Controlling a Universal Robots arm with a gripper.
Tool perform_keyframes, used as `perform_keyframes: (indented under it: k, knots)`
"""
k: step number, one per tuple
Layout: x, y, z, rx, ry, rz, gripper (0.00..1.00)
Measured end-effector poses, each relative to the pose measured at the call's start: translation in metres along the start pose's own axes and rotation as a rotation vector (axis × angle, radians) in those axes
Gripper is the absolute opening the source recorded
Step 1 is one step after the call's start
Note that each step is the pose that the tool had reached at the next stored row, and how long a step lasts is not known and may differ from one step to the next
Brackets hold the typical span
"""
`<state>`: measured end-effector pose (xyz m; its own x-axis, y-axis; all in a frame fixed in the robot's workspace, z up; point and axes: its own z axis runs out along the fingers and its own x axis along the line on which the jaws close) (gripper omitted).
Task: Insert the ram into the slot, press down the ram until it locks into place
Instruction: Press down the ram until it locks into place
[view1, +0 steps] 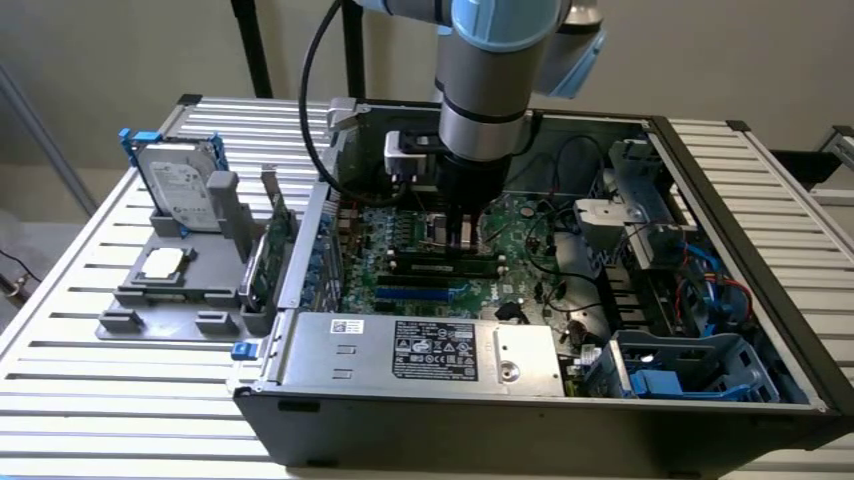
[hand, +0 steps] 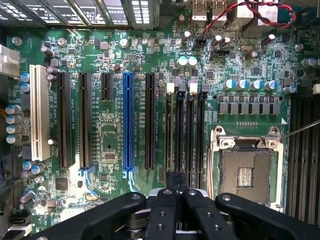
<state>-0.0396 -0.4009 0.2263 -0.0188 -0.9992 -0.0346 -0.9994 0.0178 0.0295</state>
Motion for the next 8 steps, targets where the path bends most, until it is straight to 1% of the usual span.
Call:
perform_keyframes:
  k: [3, 4, 5, 8]
  knots:
    - [0.000, -0.0001, 0.0020, 0.0003, -0.0005, 0.002, 0.11]
    - [0.000, 0.0000, -0.0002, -0.0006, -0.0004, 0.002, 0.11]
    - [-0.001, 0.0000, -0.0034, -0.0009, -0.0031, 0.002, 0.11]
    - [-0.001, 0.0000, -0.0173, -0.0028, -0.0014, 0.002, 0.11]
